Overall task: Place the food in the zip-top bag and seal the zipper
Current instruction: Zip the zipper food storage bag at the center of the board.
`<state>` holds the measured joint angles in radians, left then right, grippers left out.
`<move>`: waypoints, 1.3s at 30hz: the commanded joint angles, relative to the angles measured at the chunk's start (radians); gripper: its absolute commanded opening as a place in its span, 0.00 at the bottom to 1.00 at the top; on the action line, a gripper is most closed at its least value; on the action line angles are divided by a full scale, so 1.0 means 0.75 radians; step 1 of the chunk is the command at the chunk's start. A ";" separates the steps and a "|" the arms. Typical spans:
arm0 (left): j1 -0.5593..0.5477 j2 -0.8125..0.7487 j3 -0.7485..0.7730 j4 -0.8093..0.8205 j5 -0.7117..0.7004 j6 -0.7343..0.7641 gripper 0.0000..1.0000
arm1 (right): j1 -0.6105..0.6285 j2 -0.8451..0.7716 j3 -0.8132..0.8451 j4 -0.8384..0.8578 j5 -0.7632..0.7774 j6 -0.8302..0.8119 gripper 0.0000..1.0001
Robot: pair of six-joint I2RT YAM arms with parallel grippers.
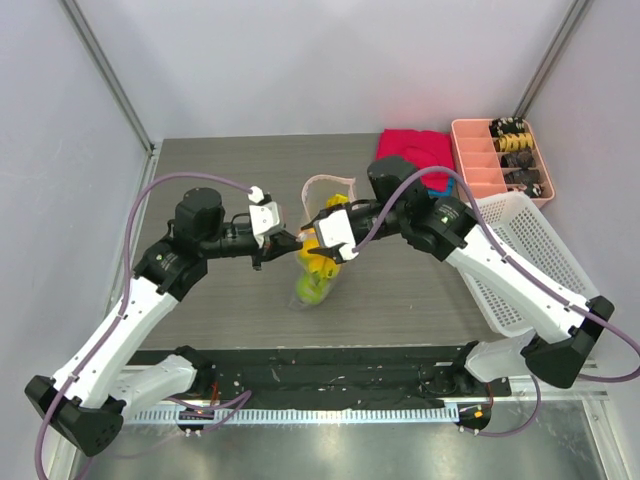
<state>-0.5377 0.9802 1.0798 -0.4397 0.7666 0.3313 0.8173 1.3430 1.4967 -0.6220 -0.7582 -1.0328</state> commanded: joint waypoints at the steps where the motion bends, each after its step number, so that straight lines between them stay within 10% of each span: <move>1: -0.019 -0.025 0.068 -0.001 -0.006 0.059 0.00 | 0.025 0.042 0.111 -0.101 0.023 -0.161 0.49; 14: -0.068 -0.049 0.076 -0.048 -0.087 0.104 0.00 | 0.060 0.152 0.242 -0.267 0.121 -0.210 0.38; 22: -0.068 -0.110 0.041 -0.038 -0.165 0.104 0.00 | 0.060 0.132 0.264 -0.324 0.244 -0.222 0.01; 39: -0.068 -0.245 -0.067 0.030 -0.333 0.063 0.00 | -0.073 0.064 0.269 -0.435 0.469 -0.212 0.01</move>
<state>-0.5896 0.8566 1.0355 -0.4587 0.5602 0.3923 0.8371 1.4479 1.6646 -0.8768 -0.5224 -1.1973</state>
